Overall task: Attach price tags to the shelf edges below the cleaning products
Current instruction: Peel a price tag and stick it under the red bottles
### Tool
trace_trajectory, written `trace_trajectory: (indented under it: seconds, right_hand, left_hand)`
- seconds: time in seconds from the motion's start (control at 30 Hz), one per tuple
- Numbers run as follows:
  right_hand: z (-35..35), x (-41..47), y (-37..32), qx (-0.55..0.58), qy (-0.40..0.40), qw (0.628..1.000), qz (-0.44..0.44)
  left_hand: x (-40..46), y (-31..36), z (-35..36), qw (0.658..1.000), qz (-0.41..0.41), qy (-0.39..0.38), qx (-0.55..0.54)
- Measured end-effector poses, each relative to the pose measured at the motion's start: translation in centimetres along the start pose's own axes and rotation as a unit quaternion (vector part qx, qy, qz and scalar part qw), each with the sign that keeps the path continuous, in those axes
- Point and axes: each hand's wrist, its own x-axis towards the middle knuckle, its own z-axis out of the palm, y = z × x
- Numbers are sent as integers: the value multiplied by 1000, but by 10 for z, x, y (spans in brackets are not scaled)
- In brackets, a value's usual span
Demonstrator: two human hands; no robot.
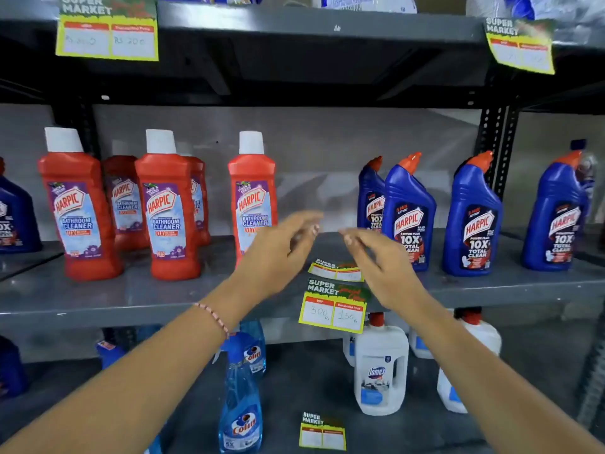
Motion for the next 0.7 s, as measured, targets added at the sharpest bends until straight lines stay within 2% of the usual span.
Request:
trace_trajectory:
  seconds: [0.13, 0.2, 0.3, 0.47, 0.53, 0.7]
  right_hand:
    - [7, -40, 25, 36, -26, 998, 54]
    - [15, -47, 32, 36, -25, 998, 49]
    - [22, -50, 33, 48, -8, 997, 58]
    - [37, -58, 1, 60, -1, 997, 42]
    - [61, -57, -23, 59, -10, 997, 42]
    - [145, -40, -86, 20, -2, 1000, -19]
  left_hand:
    - [-21, -8, 26, 988, -108, -92, -66]
    - [-27, -11, 35, 980, -138, -102, -100]
    - [-34, -12, 38, 975, -172, -74, -118]
    - [-70, -18, 11, 977, -159, 1, -144]
    - [-92, -32, -11, 972, -183, 23, -144]
    - [-137, -74, -73, 948, -276, 67, -142]
